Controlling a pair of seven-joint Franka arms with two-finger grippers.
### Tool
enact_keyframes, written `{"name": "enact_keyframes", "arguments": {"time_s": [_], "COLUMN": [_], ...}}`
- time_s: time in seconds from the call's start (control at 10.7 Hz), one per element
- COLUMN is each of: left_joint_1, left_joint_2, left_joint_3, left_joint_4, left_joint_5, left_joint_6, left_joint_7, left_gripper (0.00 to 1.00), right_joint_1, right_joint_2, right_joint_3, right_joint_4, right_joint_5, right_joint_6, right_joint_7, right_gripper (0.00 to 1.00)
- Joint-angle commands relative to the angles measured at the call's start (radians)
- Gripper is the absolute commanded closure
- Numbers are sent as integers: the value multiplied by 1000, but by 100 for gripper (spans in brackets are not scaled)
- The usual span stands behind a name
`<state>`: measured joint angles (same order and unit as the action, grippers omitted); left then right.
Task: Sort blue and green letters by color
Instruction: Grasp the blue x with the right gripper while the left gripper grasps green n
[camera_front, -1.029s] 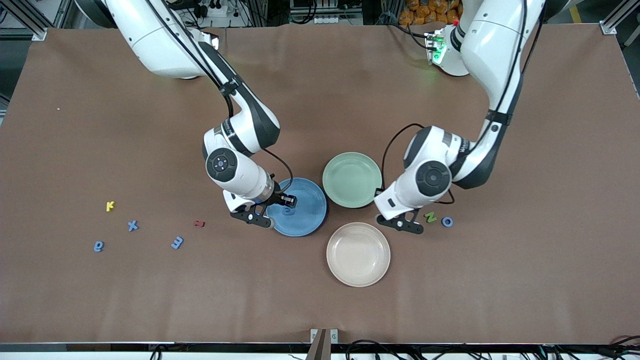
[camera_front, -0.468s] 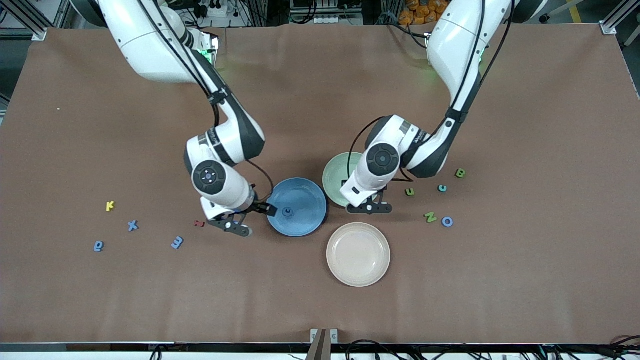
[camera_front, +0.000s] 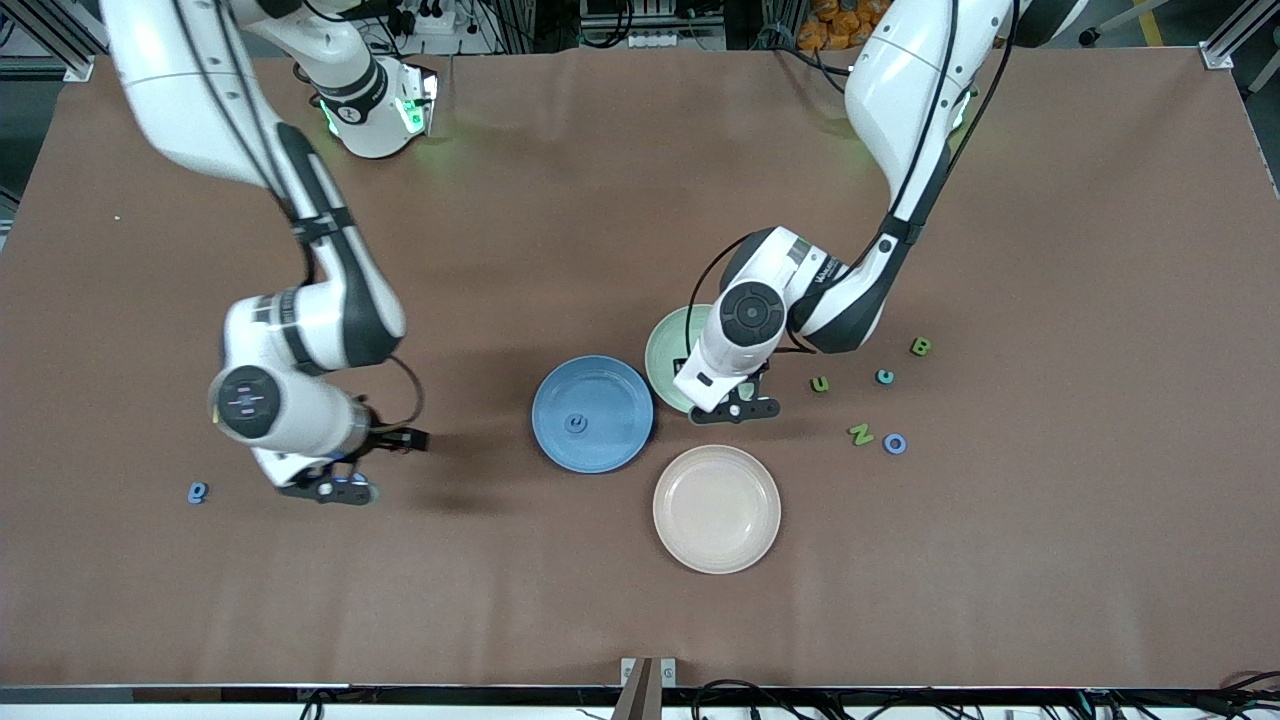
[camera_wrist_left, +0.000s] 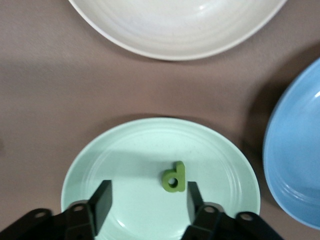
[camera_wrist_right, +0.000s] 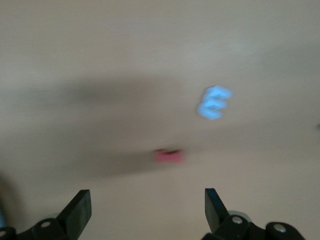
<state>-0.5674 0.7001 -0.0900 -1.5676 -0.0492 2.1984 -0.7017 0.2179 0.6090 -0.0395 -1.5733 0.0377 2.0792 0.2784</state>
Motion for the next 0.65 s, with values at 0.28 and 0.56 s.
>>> {"name": "enact_keyframes", "arguments": {"time_s": [0.28, 0.56], "left_joint_1": [130, 164], "left_joint_2": [-166, -182], "left_joint_3": [41, 39], "left_joint_4": [-41, -132], "left_joint_5": [49, 51], "left_joint_6": [-154, -103], "left_joint_7": [-21, -129], "left_gripper": [0, 0], "right_joint_1": [-276, -336], "right_joint_2": [-51, -17], "right_joint_3": [16, 16], "right_joint_4": [-152, -191], "right_joint_5": [-16, -18], "right_joint_6": [149, 275], "right_joint_7": [-570, -726], "right_gripper": [0, 0]}}
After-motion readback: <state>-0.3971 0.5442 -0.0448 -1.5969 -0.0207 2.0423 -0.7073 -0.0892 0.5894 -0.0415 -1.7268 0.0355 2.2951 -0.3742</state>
